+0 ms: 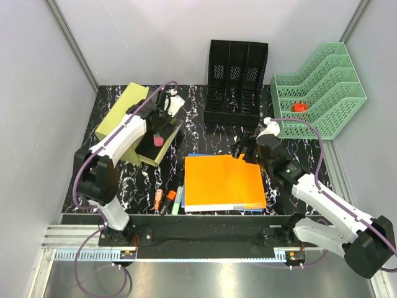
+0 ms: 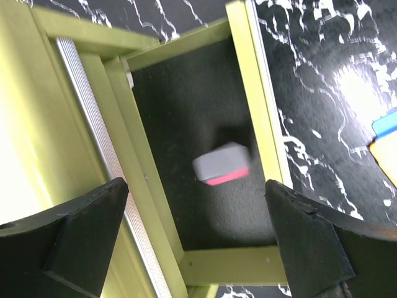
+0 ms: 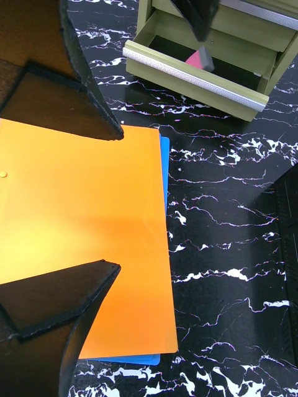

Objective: Organize the desk

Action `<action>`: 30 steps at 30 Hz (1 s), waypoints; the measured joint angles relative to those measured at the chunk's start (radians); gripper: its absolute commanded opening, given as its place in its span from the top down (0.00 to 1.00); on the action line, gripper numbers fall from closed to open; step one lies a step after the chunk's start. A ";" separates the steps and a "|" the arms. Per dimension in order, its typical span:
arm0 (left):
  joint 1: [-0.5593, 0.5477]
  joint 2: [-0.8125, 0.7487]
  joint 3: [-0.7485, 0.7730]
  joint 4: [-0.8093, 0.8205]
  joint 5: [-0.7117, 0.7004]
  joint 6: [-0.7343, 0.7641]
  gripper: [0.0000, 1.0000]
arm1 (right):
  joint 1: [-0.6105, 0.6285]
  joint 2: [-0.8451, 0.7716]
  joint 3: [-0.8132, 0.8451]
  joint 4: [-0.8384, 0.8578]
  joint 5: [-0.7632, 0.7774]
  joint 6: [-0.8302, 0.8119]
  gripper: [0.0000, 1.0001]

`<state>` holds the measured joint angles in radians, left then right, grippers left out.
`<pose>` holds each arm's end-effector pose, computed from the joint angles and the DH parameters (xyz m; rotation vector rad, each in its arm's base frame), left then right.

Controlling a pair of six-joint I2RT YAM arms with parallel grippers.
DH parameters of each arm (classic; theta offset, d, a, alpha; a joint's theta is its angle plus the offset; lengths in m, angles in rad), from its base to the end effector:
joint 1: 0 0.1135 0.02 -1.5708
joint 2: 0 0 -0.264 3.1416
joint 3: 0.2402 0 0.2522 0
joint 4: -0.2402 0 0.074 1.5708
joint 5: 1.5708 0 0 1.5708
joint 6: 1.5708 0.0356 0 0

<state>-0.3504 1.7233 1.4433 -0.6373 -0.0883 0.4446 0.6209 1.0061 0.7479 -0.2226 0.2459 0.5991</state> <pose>0.3567 -0.1270 0.2775 0.9291 2.3093 0.1495 0.1898 0.1251 0.2818 0.1324 2.0704 0.5090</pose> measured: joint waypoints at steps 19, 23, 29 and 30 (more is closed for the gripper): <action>-0.188 -0.523 -0.608 -0.296 0.191 0.077 0.08 | 0.000 0.038 0.000 0.000 0.005 -0.007 0.15; -0.200 -0.497 -0.635 -0.311 0.211 0.058 0.12 | 0.000 0.037 0.000 0.000 0.005 -0.003 0.16; -0.240 -0.432 -0.648 -0.297 0.214 0.020 0.19 | 0.000 0.018 0.000 0.000 0.005 0.001 0.16; -0.245 -0.419 -0.648 -0.293 0.212 0.014 0.19 | 0.000 0.014 0.000 0.000 0.005 0.001 0.16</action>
<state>-0.5949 1.3041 0.7952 -0.9306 0.1234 0.4587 0.6209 1.0206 0.7475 -0.2222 0.2512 0.6003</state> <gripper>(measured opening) 0.830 0.838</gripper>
